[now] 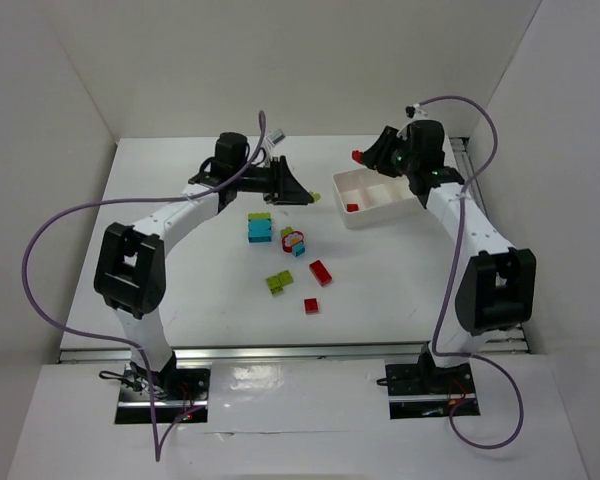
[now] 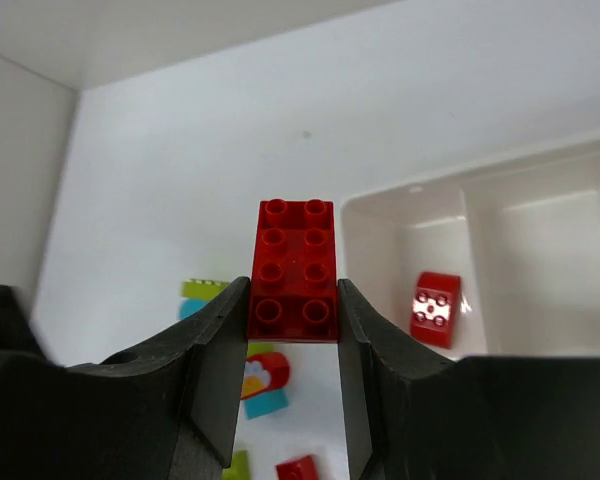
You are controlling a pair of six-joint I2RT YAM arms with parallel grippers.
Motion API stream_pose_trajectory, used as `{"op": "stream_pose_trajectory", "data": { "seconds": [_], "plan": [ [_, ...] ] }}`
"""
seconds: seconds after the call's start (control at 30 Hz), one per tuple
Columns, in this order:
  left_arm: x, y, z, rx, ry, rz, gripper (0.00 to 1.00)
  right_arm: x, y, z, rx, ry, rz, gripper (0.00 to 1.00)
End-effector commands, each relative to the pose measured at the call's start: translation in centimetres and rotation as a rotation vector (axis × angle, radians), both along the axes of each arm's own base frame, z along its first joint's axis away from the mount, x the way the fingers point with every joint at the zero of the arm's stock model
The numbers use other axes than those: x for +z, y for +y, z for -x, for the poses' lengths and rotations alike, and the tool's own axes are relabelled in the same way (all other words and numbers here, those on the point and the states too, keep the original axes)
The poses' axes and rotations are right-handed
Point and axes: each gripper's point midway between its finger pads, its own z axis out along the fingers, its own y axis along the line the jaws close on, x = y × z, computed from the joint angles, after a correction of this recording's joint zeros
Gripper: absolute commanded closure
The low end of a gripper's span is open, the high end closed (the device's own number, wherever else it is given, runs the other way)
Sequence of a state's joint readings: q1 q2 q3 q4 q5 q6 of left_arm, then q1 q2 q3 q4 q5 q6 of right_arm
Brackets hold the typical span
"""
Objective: Sort the legos into containers by color
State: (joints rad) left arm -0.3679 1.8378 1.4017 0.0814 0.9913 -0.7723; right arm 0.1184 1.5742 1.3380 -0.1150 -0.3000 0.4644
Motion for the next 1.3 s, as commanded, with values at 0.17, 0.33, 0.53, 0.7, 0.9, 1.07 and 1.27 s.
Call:
{"op": "stream_pose_trajectory", "data": {
  "seconds": [0.17, 0.33, 0.53, 0.7, 0.9, 1.07, 1.27],
  "plan": [
    [3.7, 2.1, -2.2, 0.195, -0.141, -0.155, 1.0, -7.2, 0.3, -0.7, -0.062, 0.175, 0.249, 0.76],
    [4.1, 2.1, -2.3, 0.196, -0.15, -0.15, 1.0, -8.6, 0.9, -1.6, -0.059, 0.178, 0.255, 0.64],
    [4.3, 2.1, -2.1, 0.185, -0.152, -0.151, 1.0, -8.6, 1.6, -2.5, -0.051, 0.17, 0.284, 0.19],
    [4.9, 2.3, -2.5, 0.2, -0.174, -0.167, 1.0, -9.8, 3.7, -2.0, 0.005, 0.19, 0.339, 0.25],
    [5.0, 3.4, -3.2, 0.228, -0.187, -0.194, 1.0, -12.2, 5.6, -1.6, 0.077, 0.251, 0.365, 0.34],
    [6.1, 6.2, -4.3, 0.298, -0.213, -0.215, 1.0, -14.1, 6.4, -1.2, 0.111, 0.297, 0.369, 0.43],
    [6.4, 8.5, -4.5, 0.333, -0.217, -0.225, 1.0, -15.4, 7.9, -0.7, 0.145, 0.325, 0.384, 0.62]
  ]
}}
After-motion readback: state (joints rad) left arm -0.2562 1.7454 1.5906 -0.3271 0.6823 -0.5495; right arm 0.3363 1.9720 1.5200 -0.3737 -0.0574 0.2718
